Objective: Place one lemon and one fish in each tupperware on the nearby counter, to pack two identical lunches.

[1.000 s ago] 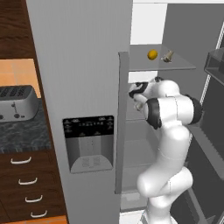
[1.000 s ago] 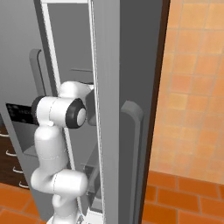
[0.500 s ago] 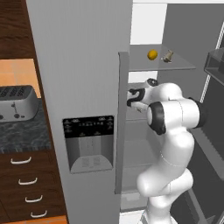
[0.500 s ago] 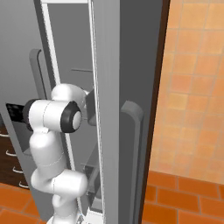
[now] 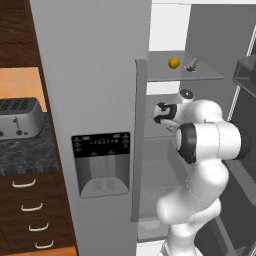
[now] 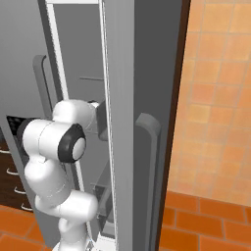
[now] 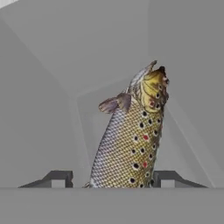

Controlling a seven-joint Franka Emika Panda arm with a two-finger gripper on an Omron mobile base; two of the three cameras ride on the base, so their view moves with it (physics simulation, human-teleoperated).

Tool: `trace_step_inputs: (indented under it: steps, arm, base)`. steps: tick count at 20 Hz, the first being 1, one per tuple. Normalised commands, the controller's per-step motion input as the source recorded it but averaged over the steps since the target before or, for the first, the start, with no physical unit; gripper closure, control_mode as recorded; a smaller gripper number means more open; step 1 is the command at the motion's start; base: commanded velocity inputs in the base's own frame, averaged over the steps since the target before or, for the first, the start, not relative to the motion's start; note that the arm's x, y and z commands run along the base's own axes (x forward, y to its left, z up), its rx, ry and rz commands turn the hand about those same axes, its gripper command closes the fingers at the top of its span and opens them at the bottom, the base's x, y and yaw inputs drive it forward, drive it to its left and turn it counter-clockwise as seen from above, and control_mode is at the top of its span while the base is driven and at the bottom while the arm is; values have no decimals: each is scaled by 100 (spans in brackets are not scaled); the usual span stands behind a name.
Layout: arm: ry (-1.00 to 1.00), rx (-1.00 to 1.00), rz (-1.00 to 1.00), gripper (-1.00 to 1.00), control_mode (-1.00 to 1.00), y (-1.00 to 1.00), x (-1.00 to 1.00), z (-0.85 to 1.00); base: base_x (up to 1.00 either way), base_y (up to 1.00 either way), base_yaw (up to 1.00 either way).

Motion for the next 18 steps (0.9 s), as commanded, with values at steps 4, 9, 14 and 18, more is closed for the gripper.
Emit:
trace_step_inputs:
  steps: [4,9,14,18]
  arm:
    - [-16,0,-2,100,-100,8,-100,44]
    - [-4,-1,0,100,-100,38,-100,80]
    - [0,-2,0,100,-100,31,-100,86]
    - [3,-1,0,100,-100,11,-100,37]
  base:
    - [0,0,0]
    - [0,0,0]
    - [0,0,0]
    - [0,0,0]
